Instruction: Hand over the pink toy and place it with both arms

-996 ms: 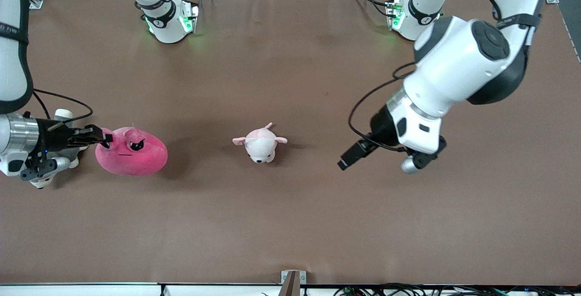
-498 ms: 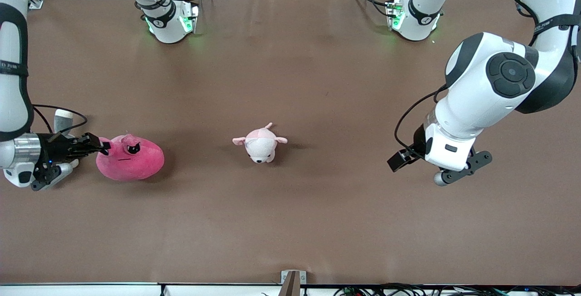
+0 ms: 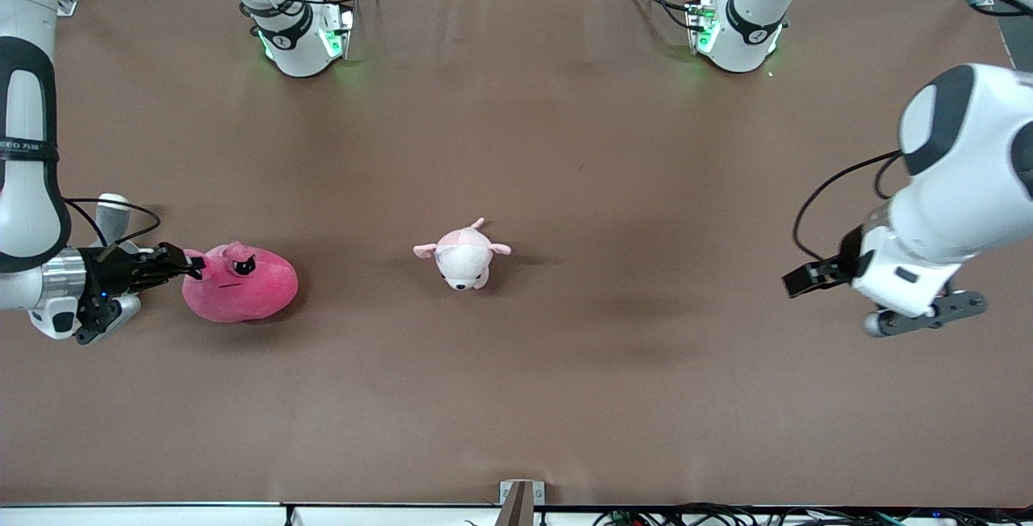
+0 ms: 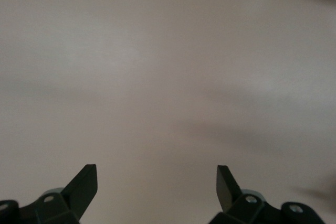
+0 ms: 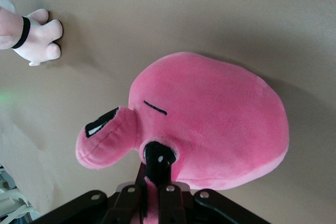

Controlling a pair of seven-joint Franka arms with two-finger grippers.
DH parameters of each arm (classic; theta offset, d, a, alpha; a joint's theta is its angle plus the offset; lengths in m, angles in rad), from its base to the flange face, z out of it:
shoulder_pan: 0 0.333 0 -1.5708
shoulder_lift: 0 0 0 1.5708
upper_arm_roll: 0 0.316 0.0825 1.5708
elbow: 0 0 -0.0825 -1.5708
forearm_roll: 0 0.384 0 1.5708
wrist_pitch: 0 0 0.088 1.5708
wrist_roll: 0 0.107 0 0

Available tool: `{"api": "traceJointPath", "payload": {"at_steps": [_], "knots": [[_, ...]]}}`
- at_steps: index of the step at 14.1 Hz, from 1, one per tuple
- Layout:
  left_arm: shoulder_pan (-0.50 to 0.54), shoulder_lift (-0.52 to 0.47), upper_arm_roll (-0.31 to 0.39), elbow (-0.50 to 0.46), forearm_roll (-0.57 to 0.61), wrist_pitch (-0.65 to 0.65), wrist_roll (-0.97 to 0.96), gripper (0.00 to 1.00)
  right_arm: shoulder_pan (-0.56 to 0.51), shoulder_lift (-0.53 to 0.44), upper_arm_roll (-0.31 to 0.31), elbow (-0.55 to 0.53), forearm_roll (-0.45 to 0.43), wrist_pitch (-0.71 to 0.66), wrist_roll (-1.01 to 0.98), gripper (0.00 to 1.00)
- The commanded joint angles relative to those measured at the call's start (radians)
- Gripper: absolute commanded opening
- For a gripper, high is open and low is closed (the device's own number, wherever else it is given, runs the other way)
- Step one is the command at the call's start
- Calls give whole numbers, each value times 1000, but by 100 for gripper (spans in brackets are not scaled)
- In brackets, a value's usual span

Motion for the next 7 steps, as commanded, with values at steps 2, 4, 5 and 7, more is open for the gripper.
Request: {"api": "traceJointPath", "payload": {"at_steps": [2,4,5,7], "knots": [[68,-108,-6,-14,-6,-87,185,100,-27,17,18,20,17,-14,-27,1],[58,-160,34,-20,-9,-119,215,100,-29,25,18,20,17,-13,-31,1],[47,-172,48,-18,-26,-145,219,100,-27,31,18,20,16,-11,-31,1],[32,-202,91,-18,-71,-192,262,100,-27,36,18,20,16,21,-33,3]]}}
